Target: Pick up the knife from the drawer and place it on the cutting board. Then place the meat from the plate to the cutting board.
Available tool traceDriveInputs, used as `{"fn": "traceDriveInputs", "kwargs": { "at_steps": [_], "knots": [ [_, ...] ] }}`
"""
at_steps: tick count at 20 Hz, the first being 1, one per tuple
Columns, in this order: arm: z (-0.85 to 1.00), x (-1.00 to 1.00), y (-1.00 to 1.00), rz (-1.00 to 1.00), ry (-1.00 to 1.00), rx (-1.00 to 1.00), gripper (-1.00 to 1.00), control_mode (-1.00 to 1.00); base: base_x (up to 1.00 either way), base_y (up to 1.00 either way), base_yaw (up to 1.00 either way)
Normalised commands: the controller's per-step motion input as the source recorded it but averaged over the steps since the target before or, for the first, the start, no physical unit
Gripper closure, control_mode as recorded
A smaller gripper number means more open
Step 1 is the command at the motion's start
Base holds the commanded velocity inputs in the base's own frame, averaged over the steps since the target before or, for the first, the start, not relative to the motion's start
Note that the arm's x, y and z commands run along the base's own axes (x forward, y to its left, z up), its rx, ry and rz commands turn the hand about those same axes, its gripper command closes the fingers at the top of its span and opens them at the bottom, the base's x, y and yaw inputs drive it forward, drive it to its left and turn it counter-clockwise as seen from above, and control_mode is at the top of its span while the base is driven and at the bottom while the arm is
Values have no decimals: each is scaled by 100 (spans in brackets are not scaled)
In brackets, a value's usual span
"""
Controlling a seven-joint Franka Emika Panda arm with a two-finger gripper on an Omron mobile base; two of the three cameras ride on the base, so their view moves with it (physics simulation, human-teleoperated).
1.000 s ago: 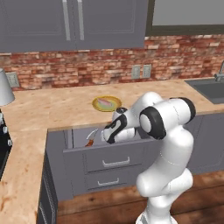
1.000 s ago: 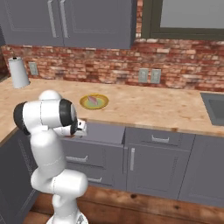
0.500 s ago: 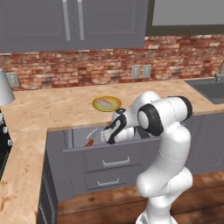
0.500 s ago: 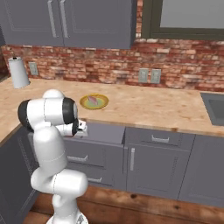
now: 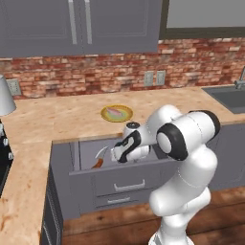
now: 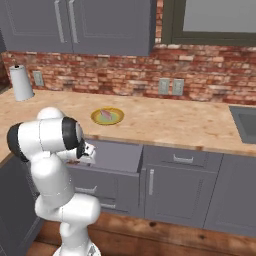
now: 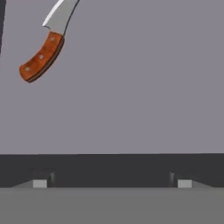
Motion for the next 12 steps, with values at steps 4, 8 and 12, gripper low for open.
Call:
{"fn": "traceDriveInputs", "kwargs": {
  "at_steps": [4,8,12],
  "knots": [
    [1,-100,-4,-9,16,2,-100,-100,0,0,0],
    [26,-100,-11,-7,13,8,-100,-100,0,0,0],
    [67,-71,-2,-5,9,7,-100,-100,0,0,0]
  ]
}}
